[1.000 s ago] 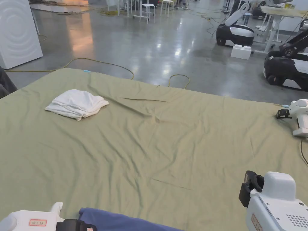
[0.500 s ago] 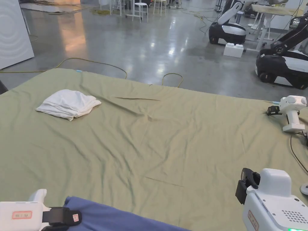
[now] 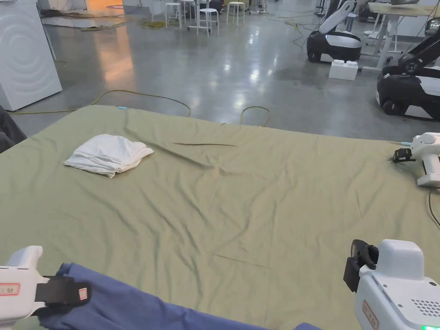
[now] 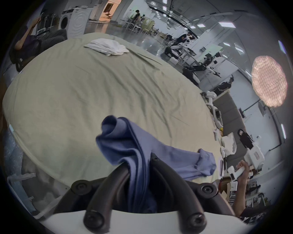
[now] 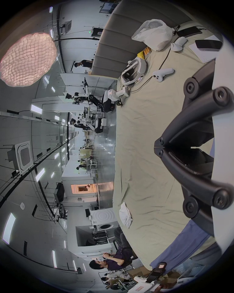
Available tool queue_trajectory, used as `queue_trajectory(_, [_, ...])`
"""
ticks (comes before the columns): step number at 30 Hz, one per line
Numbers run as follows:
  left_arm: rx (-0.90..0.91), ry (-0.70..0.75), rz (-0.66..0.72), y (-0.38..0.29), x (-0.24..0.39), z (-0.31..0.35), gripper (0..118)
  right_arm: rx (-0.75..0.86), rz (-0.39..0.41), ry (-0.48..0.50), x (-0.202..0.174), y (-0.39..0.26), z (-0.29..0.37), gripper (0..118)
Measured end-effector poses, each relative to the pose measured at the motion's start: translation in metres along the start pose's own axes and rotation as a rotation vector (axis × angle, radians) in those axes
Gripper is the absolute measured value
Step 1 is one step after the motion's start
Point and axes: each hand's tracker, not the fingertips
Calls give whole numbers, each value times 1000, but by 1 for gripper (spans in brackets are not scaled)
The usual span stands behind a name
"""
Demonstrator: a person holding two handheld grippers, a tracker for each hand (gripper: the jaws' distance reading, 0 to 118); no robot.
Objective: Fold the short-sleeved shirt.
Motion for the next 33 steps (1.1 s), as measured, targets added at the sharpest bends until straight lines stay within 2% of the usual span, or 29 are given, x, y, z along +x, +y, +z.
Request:
queue_trajectory(3, [-24,-115,-10,-9,43,-5,8,-1,7,9,-1,-1,1,0])
queue_trajectory(10, [-121,-148,-89,-26,117,-68,8,-7,21,6,4,-5,7,0])
queue_trajectory(17, [-310,4,-140,-60,159,-162,8,-27,8,-16,15,-11,12,0])
queue_trajectory(22, [-338,87,-145,-75,159,-200,8,-44,6,-35,23,-16,15,0])
queue_trajectory(25, [-338,95,-143,-77,164,-197,20,-54,-2,-40,26,-18,14,0])
queue_trajectory(27, [-335,41,-100,-75,163,-197,38,-59,-4,-42,26,-19,13,0])
queue_trajectory(28, [-333,35,-92,-74,163,-195,42,-61,-5,-40,26,-19,12,0])
queue_trajectory(33, [-292,-63,-92,-61,166,-165,43,-70,-2,-34,25,-20,12,0])
